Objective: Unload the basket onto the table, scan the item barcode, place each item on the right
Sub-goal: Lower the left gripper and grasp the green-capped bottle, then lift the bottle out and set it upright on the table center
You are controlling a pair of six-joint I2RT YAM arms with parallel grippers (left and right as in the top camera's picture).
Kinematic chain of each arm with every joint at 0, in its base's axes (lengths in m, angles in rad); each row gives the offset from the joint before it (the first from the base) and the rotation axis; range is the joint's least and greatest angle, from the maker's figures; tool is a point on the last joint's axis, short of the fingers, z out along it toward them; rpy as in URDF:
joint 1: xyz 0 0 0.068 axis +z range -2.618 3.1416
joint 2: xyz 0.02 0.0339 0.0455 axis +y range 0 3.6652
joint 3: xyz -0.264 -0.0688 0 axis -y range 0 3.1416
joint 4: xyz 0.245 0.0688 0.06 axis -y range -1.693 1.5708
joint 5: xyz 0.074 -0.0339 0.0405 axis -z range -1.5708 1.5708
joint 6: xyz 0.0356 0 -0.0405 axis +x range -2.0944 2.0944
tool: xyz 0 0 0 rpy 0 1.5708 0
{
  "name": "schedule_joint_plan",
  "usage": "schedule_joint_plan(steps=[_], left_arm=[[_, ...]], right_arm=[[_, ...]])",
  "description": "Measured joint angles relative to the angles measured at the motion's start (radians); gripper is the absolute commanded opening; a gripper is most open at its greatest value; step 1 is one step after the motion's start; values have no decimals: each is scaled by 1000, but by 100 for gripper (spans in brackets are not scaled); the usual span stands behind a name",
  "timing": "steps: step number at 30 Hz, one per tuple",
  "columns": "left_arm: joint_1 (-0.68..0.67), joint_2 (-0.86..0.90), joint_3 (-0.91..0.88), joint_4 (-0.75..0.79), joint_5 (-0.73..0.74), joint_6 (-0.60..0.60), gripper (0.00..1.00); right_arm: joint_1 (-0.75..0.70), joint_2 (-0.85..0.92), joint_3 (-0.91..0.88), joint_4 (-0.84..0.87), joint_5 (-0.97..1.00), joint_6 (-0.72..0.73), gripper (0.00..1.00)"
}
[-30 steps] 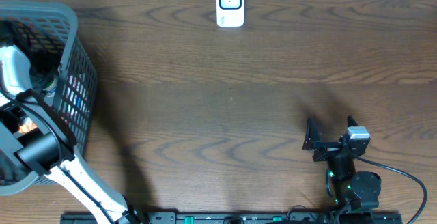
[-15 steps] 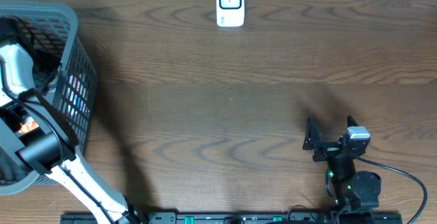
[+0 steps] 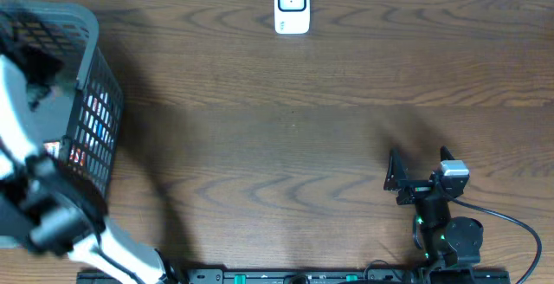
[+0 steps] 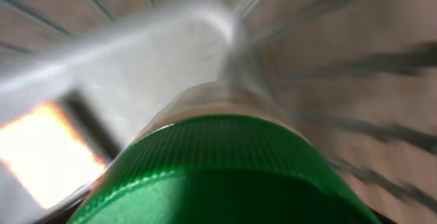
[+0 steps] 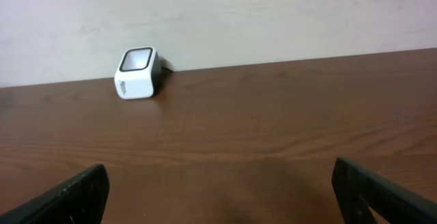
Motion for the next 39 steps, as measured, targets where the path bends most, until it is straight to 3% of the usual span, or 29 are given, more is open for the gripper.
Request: schedule_joint_plan(steps=[6, 11, 17, 27, 35, 39], left_arm=[[1, -336, 2, -42, 12, 4, 61], [-3, -557, 3, -63, 140, 3, 61], [-146, -703, 5, -123, 306, -1, 61], [-610, -620, -68, -192, 325, -14, 61], [-899, -472, -237, -196, 108, -154, 61], [-1010, -402, -327, -126, 9, -267, 61]], right_arm=[[0, 0, 0, 0, 0, 0, 99], [0, 0, 0, 0, 0, 0, 99], [0, 0, 0, 0, 0, 0, 99], [0, 0, 0, 0, 0, 0, 99], [0, 0, 0, 0, 0, 0, 99], [0, 0, 0, 1, 0, 0, 99]])
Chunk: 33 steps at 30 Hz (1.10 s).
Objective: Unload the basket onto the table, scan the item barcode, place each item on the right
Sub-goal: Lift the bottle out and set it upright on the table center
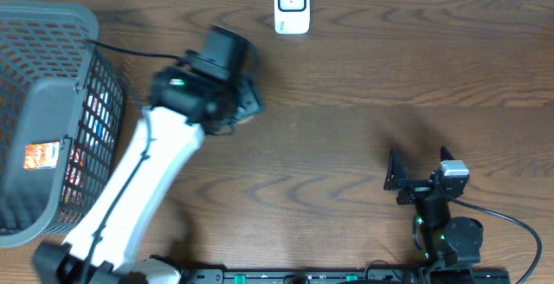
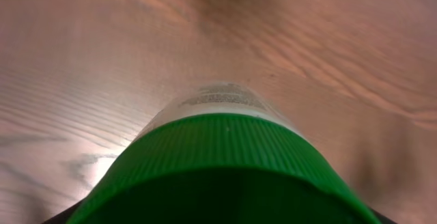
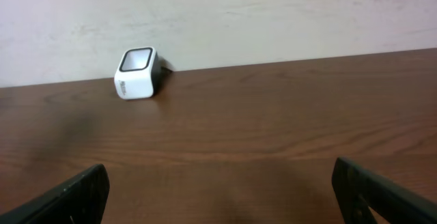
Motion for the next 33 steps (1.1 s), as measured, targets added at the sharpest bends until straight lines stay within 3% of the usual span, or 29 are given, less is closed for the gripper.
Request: schedule_joint_plan(steps=[7, 19, 23, 28, 33], left_arm=[[-142, 129, -127, 178, -89, -268, 61], [-290, 427, -148, 269, -189, -863, 65], [-293, 426, -147, 341, -188, -940, 77], [-292, 428, -147, 355, -160, -976, 84], [-295, 401, -148, 353, -139, -979, 86]], right_arm=[[0, 0, 0, -1, 0, 0, 99], [0, 0, 0, 0, 0, 0, 99], [0, 0, 0, -1, 0, 0, 99], [0, 0, 0, -1, 0, 0, 99], [0, 0, 0, -1, 0, 0, 99]])
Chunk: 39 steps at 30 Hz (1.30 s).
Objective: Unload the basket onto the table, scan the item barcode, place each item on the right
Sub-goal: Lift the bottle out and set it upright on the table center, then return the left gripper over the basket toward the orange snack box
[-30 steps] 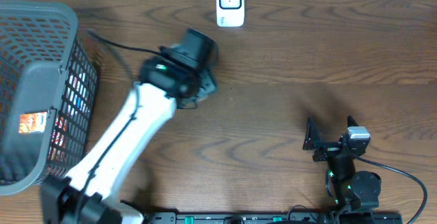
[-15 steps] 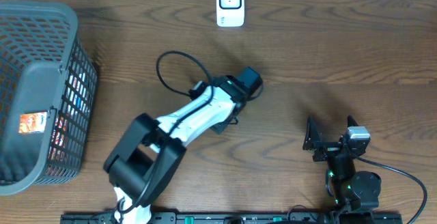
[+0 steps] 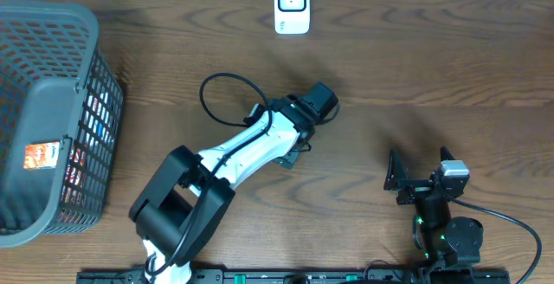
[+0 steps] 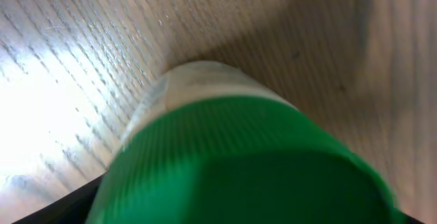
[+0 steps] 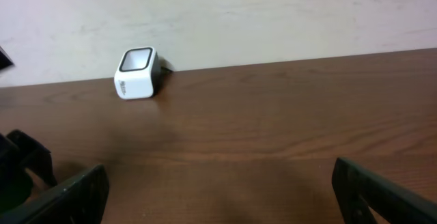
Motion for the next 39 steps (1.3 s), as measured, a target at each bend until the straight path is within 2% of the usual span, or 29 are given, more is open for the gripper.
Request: schedule_joint_plan(steps=[5, 6, 9, 12, 13, 16, 19, 21, 23, 29, 35, 39], left_arm=[[-21, -131, -1, 0, 3, 19, 86], [-27, -167, -1, 0, 3, 36, 93], [-38, -277, -1, -3, 5, 122, 94], [-37, -378, -1, -8, 5, 267, 99], [-33, -407, -1, -8, 4, 340, 98], [-6, -488, 0, -17, 28, 661, 98], [67, -560, 6, -137, 42, 950, 98], [158, -599, 19, -241, 35, 1060, 98], [306, -632, 66, -301, 32, 1139, 98], [744, -714, 315, -316, 104, 1270, 98], [1129, -745, 470, -408, 158, 1263, 98], [1313, -651, 473, -486, 169, 1218, 98]], right_arm=[[0, 0, 0, 0, 0, 0, 99], [0, 0, 0, 0, 0, 0, 99], [0, 0, 0, 0, 0, 0, 99], [0, 0, 0, 0, 0, 0, 99], [0, 0, 0, 0, 0, 0, 99], [0, 0, 0, 0, 0, 0, 99], [0, 0, 0, 1, 0, 0, 99], [0, 0, 0, 0, 0, 0, 99], [0, 0, 0, 0, 0, 0, 99], [0, 0, 0, 0, 0, 0, 99], [0, 0, 0, 0, 0, 0, 99], [0, 0, 0, 0, 0, 0, 99]])
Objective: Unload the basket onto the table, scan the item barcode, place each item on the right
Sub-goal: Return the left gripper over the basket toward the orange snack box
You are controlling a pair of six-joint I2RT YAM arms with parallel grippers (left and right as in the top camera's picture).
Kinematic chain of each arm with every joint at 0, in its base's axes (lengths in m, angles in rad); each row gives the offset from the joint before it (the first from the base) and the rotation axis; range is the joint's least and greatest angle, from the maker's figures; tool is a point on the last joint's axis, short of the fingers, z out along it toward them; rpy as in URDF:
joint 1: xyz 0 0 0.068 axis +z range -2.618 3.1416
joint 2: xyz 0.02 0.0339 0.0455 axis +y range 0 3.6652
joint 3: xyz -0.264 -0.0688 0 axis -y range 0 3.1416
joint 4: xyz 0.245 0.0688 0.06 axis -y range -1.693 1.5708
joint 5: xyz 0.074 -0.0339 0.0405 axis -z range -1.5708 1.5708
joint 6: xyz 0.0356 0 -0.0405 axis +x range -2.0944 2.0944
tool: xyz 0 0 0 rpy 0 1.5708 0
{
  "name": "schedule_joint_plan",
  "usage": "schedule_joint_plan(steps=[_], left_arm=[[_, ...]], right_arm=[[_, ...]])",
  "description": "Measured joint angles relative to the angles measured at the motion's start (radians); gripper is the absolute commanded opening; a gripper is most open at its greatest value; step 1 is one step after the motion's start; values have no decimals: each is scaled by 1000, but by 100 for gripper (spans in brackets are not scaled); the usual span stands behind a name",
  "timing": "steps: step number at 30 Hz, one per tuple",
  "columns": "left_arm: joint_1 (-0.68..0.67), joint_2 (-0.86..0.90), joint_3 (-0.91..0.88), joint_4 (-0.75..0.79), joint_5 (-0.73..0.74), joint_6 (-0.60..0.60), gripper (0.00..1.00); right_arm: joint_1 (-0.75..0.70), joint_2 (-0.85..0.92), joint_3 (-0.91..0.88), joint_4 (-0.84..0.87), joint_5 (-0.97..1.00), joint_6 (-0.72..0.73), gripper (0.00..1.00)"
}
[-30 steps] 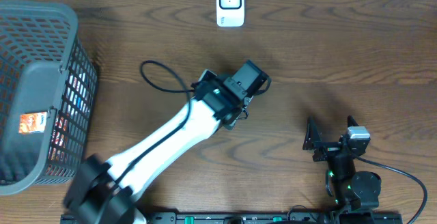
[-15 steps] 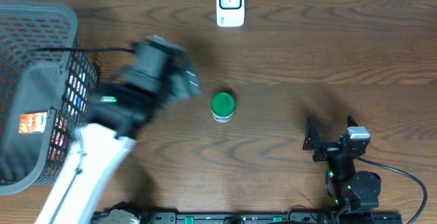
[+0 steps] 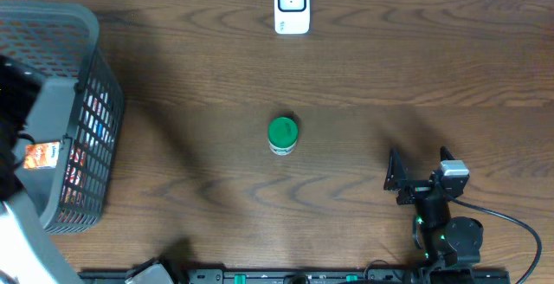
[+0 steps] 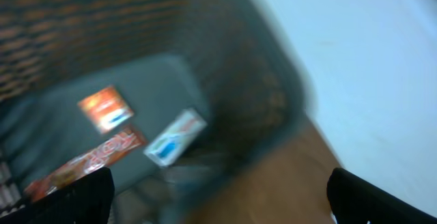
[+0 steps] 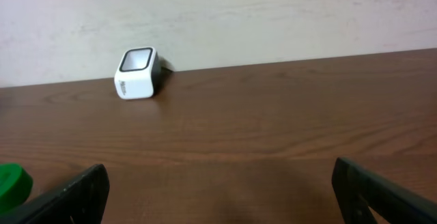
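A small jar with a green cap [image 3: 282,134] stands upright by itself in the middle of the table, and its cap also shows at the left edge of the right wrist view [image 5: 10,187]. The white barcode scanner [image 3: 292,5] sits at the table's back edge, also seen in the right wrist view [image 5: 136,72]. My left gripper [image 4: 218,207] is open and empty. It hangs over the basket, and its view is blurred. My right gripper [image 5: 222,197] rests open near the front right, far from the jar.
A dark wire basket [image 3: 52,111] fills the left end of the table. Several packets [image 4: 109,108] lie inside it. My left arm [image 3: 13,145] shows as a blur over the basket. The right arm's base and cable [image 3: 485,210] sit at the front right.
The left gripper was shut on the green-capped jar low over the table's middle. The jar now stands free there, and the gripper is open over the basket at the left.
The left gripper was first in the basket, shut on the green-capped jar. Then it held the jar over the table left of the scanner, then low at the table's middle. Now the jar stands alone and the arm is back at the basket. The right arm never moved.
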Motion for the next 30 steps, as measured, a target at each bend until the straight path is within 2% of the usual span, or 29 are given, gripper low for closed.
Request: schedule_joint_plan(steps=[4, 11, 21, 30], left_arm=[[108, 185, -10, -57, -2, -75, 98], [130, 403, -107, -13, -83, -207, 98], [131, 605, -161, 141, -154, -243, 98], [131, 772, -161, 169, -194, -257, 98]], right_arm=[[0, 0, 0, 0, 0, 0, 99], [0, 0, 0, 0, 0, 0, 99], [0, 0, 0, 0, 0, 0, 99], [0, 0, 0, 0, 0, 0, 99]])
